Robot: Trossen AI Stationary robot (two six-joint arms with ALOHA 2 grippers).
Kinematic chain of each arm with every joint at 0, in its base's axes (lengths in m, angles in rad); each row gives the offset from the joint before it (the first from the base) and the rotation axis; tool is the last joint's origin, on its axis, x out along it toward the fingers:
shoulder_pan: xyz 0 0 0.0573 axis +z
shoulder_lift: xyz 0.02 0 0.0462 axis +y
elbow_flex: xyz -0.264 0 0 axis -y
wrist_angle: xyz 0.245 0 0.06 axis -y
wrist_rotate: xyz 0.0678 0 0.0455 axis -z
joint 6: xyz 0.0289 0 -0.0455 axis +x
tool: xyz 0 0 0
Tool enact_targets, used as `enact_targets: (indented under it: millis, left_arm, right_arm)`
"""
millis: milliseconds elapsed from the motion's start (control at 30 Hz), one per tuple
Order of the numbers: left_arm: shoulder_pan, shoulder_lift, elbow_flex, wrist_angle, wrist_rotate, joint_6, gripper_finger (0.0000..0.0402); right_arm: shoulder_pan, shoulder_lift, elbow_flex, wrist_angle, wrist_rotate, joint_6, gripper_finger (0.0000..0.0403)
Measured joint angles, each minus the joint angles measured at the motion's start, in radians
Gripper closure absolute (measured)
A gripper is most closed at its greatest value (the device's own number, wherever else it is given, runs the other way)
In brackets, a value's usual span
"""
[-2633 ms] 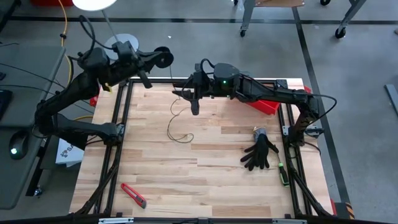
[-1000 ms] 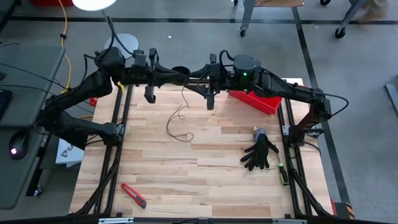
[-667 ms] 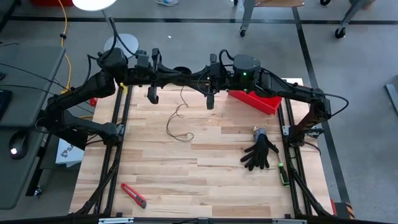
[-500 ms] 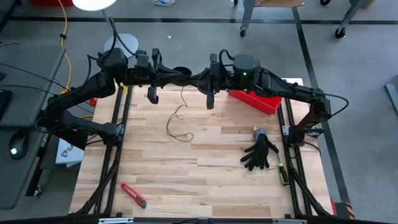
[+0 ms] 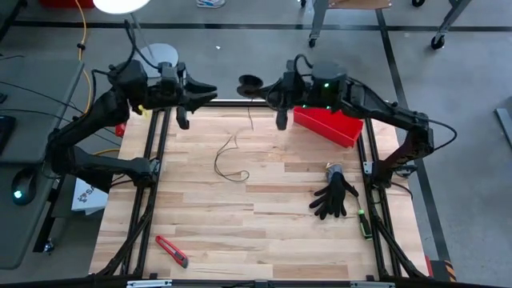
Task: Coil cords
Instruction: Coil the black wire on the spool
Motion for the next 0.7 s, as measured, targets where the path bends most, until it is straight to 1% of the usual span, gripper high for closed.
enact_targets:
  millis: [67,100,200,300,433,533,700]
  left_arm:
    - [0.005,-0.008,-0.001,-0.071,-0.021,-0.023,0.0277]
    - [0.006,-0.007,-0.001,-0.08,-0.029,-0.027,0.0267]
    - [0.006,0.012,-0.016,-0.018,-0.029,-0.039,0.0242]
    - [0.006,0.04,-0.022,0.065,-0.004,-0.076,0.0227]
    - [0.001,0.064,-0.021,0.109,0.083,-0.114,0.022]
    - [-0.014,0.083,-0.022,0.12,0.095,-0.105,0.022]
    - [-0.019,0.106,-0.022,0.121,0.097,-0.089,0.022]
  right_arm:
    - [-0.011,-0.003,0.0,0.032,-0.046,0.037,0.0402]
    - [-0.014,-0.003,0.0,0.049,-0.073,0.056,0.0402]
    - [-0.015,0.012,0.0,0.106,-0.123,0.091,0.0402]
    - [-0.011,0.027,0.0,0.128,-0.139,0.099,0.0402]
    - [-0.011,0.028,0.0,0.152,-0.142,0.099,0.0403]
    - [-0.011,0.026,0.0,0.16,-0.143,0.104,0.0403]
    - [-0.011,0.034,0.0,0.164,-0.174,0.118,0.0403]
